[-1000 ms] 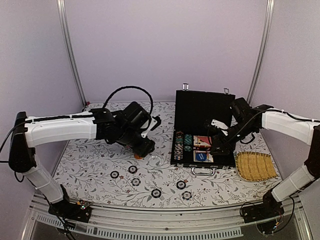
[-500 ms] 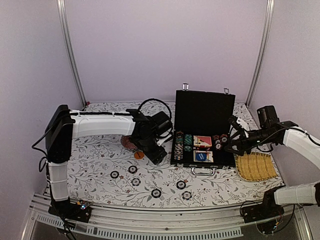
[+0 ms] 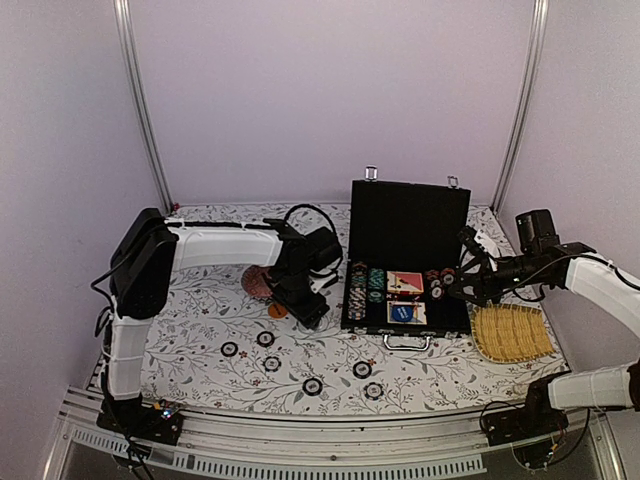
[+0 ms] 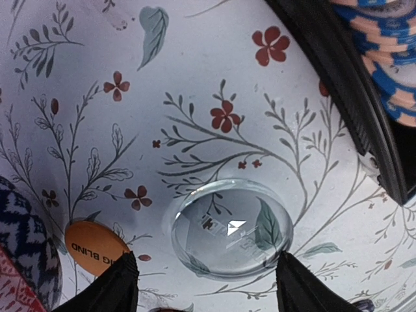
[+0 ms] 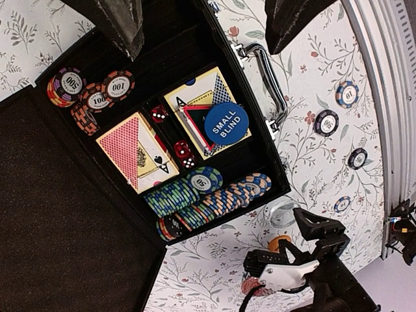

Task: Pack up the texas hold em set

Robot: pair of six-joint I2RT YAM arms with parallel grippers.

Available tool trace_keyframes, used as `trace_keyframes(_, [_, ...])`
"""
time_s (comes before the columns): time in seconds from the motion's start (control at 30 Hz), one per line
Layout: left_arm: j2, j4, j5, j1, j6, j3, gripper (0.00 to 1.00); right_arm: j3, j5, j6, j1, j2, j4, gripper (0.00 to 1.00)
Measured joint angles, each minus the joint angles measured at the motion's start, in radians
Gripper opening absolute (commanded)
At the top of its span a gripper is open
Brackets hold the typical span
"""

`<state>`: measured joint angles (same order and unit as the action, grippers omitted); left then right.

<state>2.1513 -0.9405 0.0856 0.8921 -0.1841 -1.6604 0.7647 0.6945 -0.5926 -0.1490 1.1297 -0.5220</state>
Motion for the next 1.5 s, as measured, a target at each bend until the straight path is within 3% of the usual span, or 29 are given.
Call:
trace_keyframes(0.17, [0.017,0.001,-0.031,-0.001,0.001,-0.016,0.76,0.0,0.0,-0.003,0.0,0.007,0.0,0.65])
trace_keyframes(0.23, [0.027,0.003,-0.047,-0.001,0.004,-0.02,0.86,0.0,0.0,-0.003,0.0,0.011,0.0,0.65])
trace_keyframes(0.37, [0.043,0.005,-0.076,-0.001,0.012,-0.02,0.88,0.0,0.0,-0.007,0.0,0.019,0.0,0.65])
trace_keyframes(0.7, [0.049,0.013,-0.101,-0.001,0.015,-0.02,0.79,0.0,0.0,-0.01,0.0,0.04,0.0,0.65])
trace_keyframes(1.3, [0.056,0.023,-0.102,0.005,0.006,-0.02,0.73,0.0,0.0,-0.01,0.0,0.056,0.0,0.65])
trace_keyframes(1.5, [0.061,0.016,-0.085,0.007,-0.001,-0.028,0.64,0.0,0.0,-0.01,0.0,0.056,0.0,0.65])
